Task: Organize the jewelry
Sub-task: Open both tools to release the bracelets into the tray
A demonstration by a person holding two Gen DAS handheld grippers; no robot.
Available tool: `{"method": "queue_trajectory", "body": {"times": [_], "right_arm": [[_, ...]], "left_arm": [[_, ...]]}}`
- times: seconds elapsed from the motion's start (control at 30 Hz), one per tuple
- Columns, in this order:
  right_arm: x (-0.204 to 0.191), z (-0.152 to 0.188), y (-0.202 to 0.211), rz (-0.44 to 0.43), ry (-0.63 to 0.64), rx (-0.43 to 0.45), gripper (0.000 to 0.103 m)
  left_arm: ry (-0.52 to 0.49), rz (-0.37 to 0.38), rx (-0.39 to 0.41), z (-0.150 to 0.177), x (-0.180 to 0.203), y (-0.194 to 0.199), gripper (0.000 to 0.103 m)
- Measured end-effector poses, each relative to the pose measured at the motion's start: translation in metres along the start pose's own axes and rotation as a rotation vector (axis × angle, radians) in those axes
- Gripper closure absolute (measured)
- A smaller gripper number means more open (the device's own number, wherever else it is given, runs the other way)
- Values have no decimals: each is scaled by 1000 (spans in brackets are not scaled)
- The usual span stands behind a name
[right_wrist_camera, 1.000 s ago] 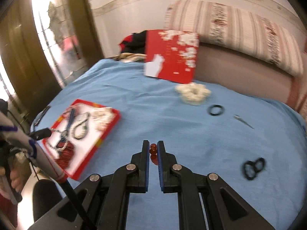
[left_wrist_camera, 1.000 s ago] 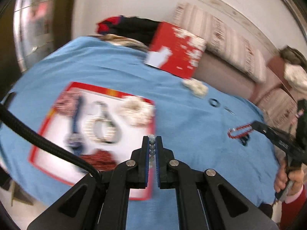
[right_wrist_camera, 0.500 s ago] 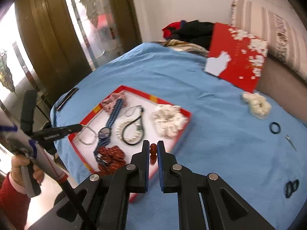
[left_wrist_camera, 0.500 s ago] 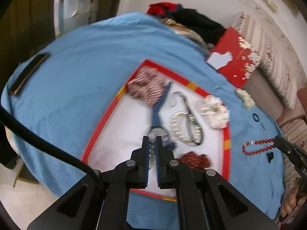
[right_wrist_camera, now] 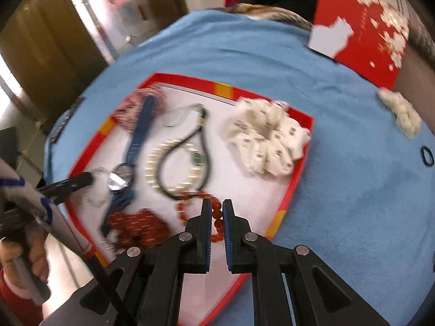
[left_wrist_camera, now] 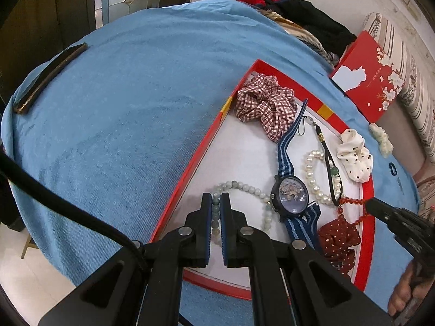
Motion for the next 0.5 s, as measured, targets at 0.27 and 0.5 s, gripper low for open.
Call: {"method": "queue_trajectory", "body": {"times": [0.27,0.5], "right_arm": [[24,-2,15,34,-26,36,71],[53,13,70,76,-48,134,63]], "left_arm": [[29,26,60,-7,7,25,86],[13,3,150,-9,28,70,71]]}}
Point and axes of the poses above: each gripper's, at about its wrist camera, not at the fingertips, and y roughly against the way its jaws point, x to its right, z to its underside, the point moved 3 cm from there along -y, roughly the way its jaws point, and after that the axes turned 6 degrees about x, right-handed, at the moved point
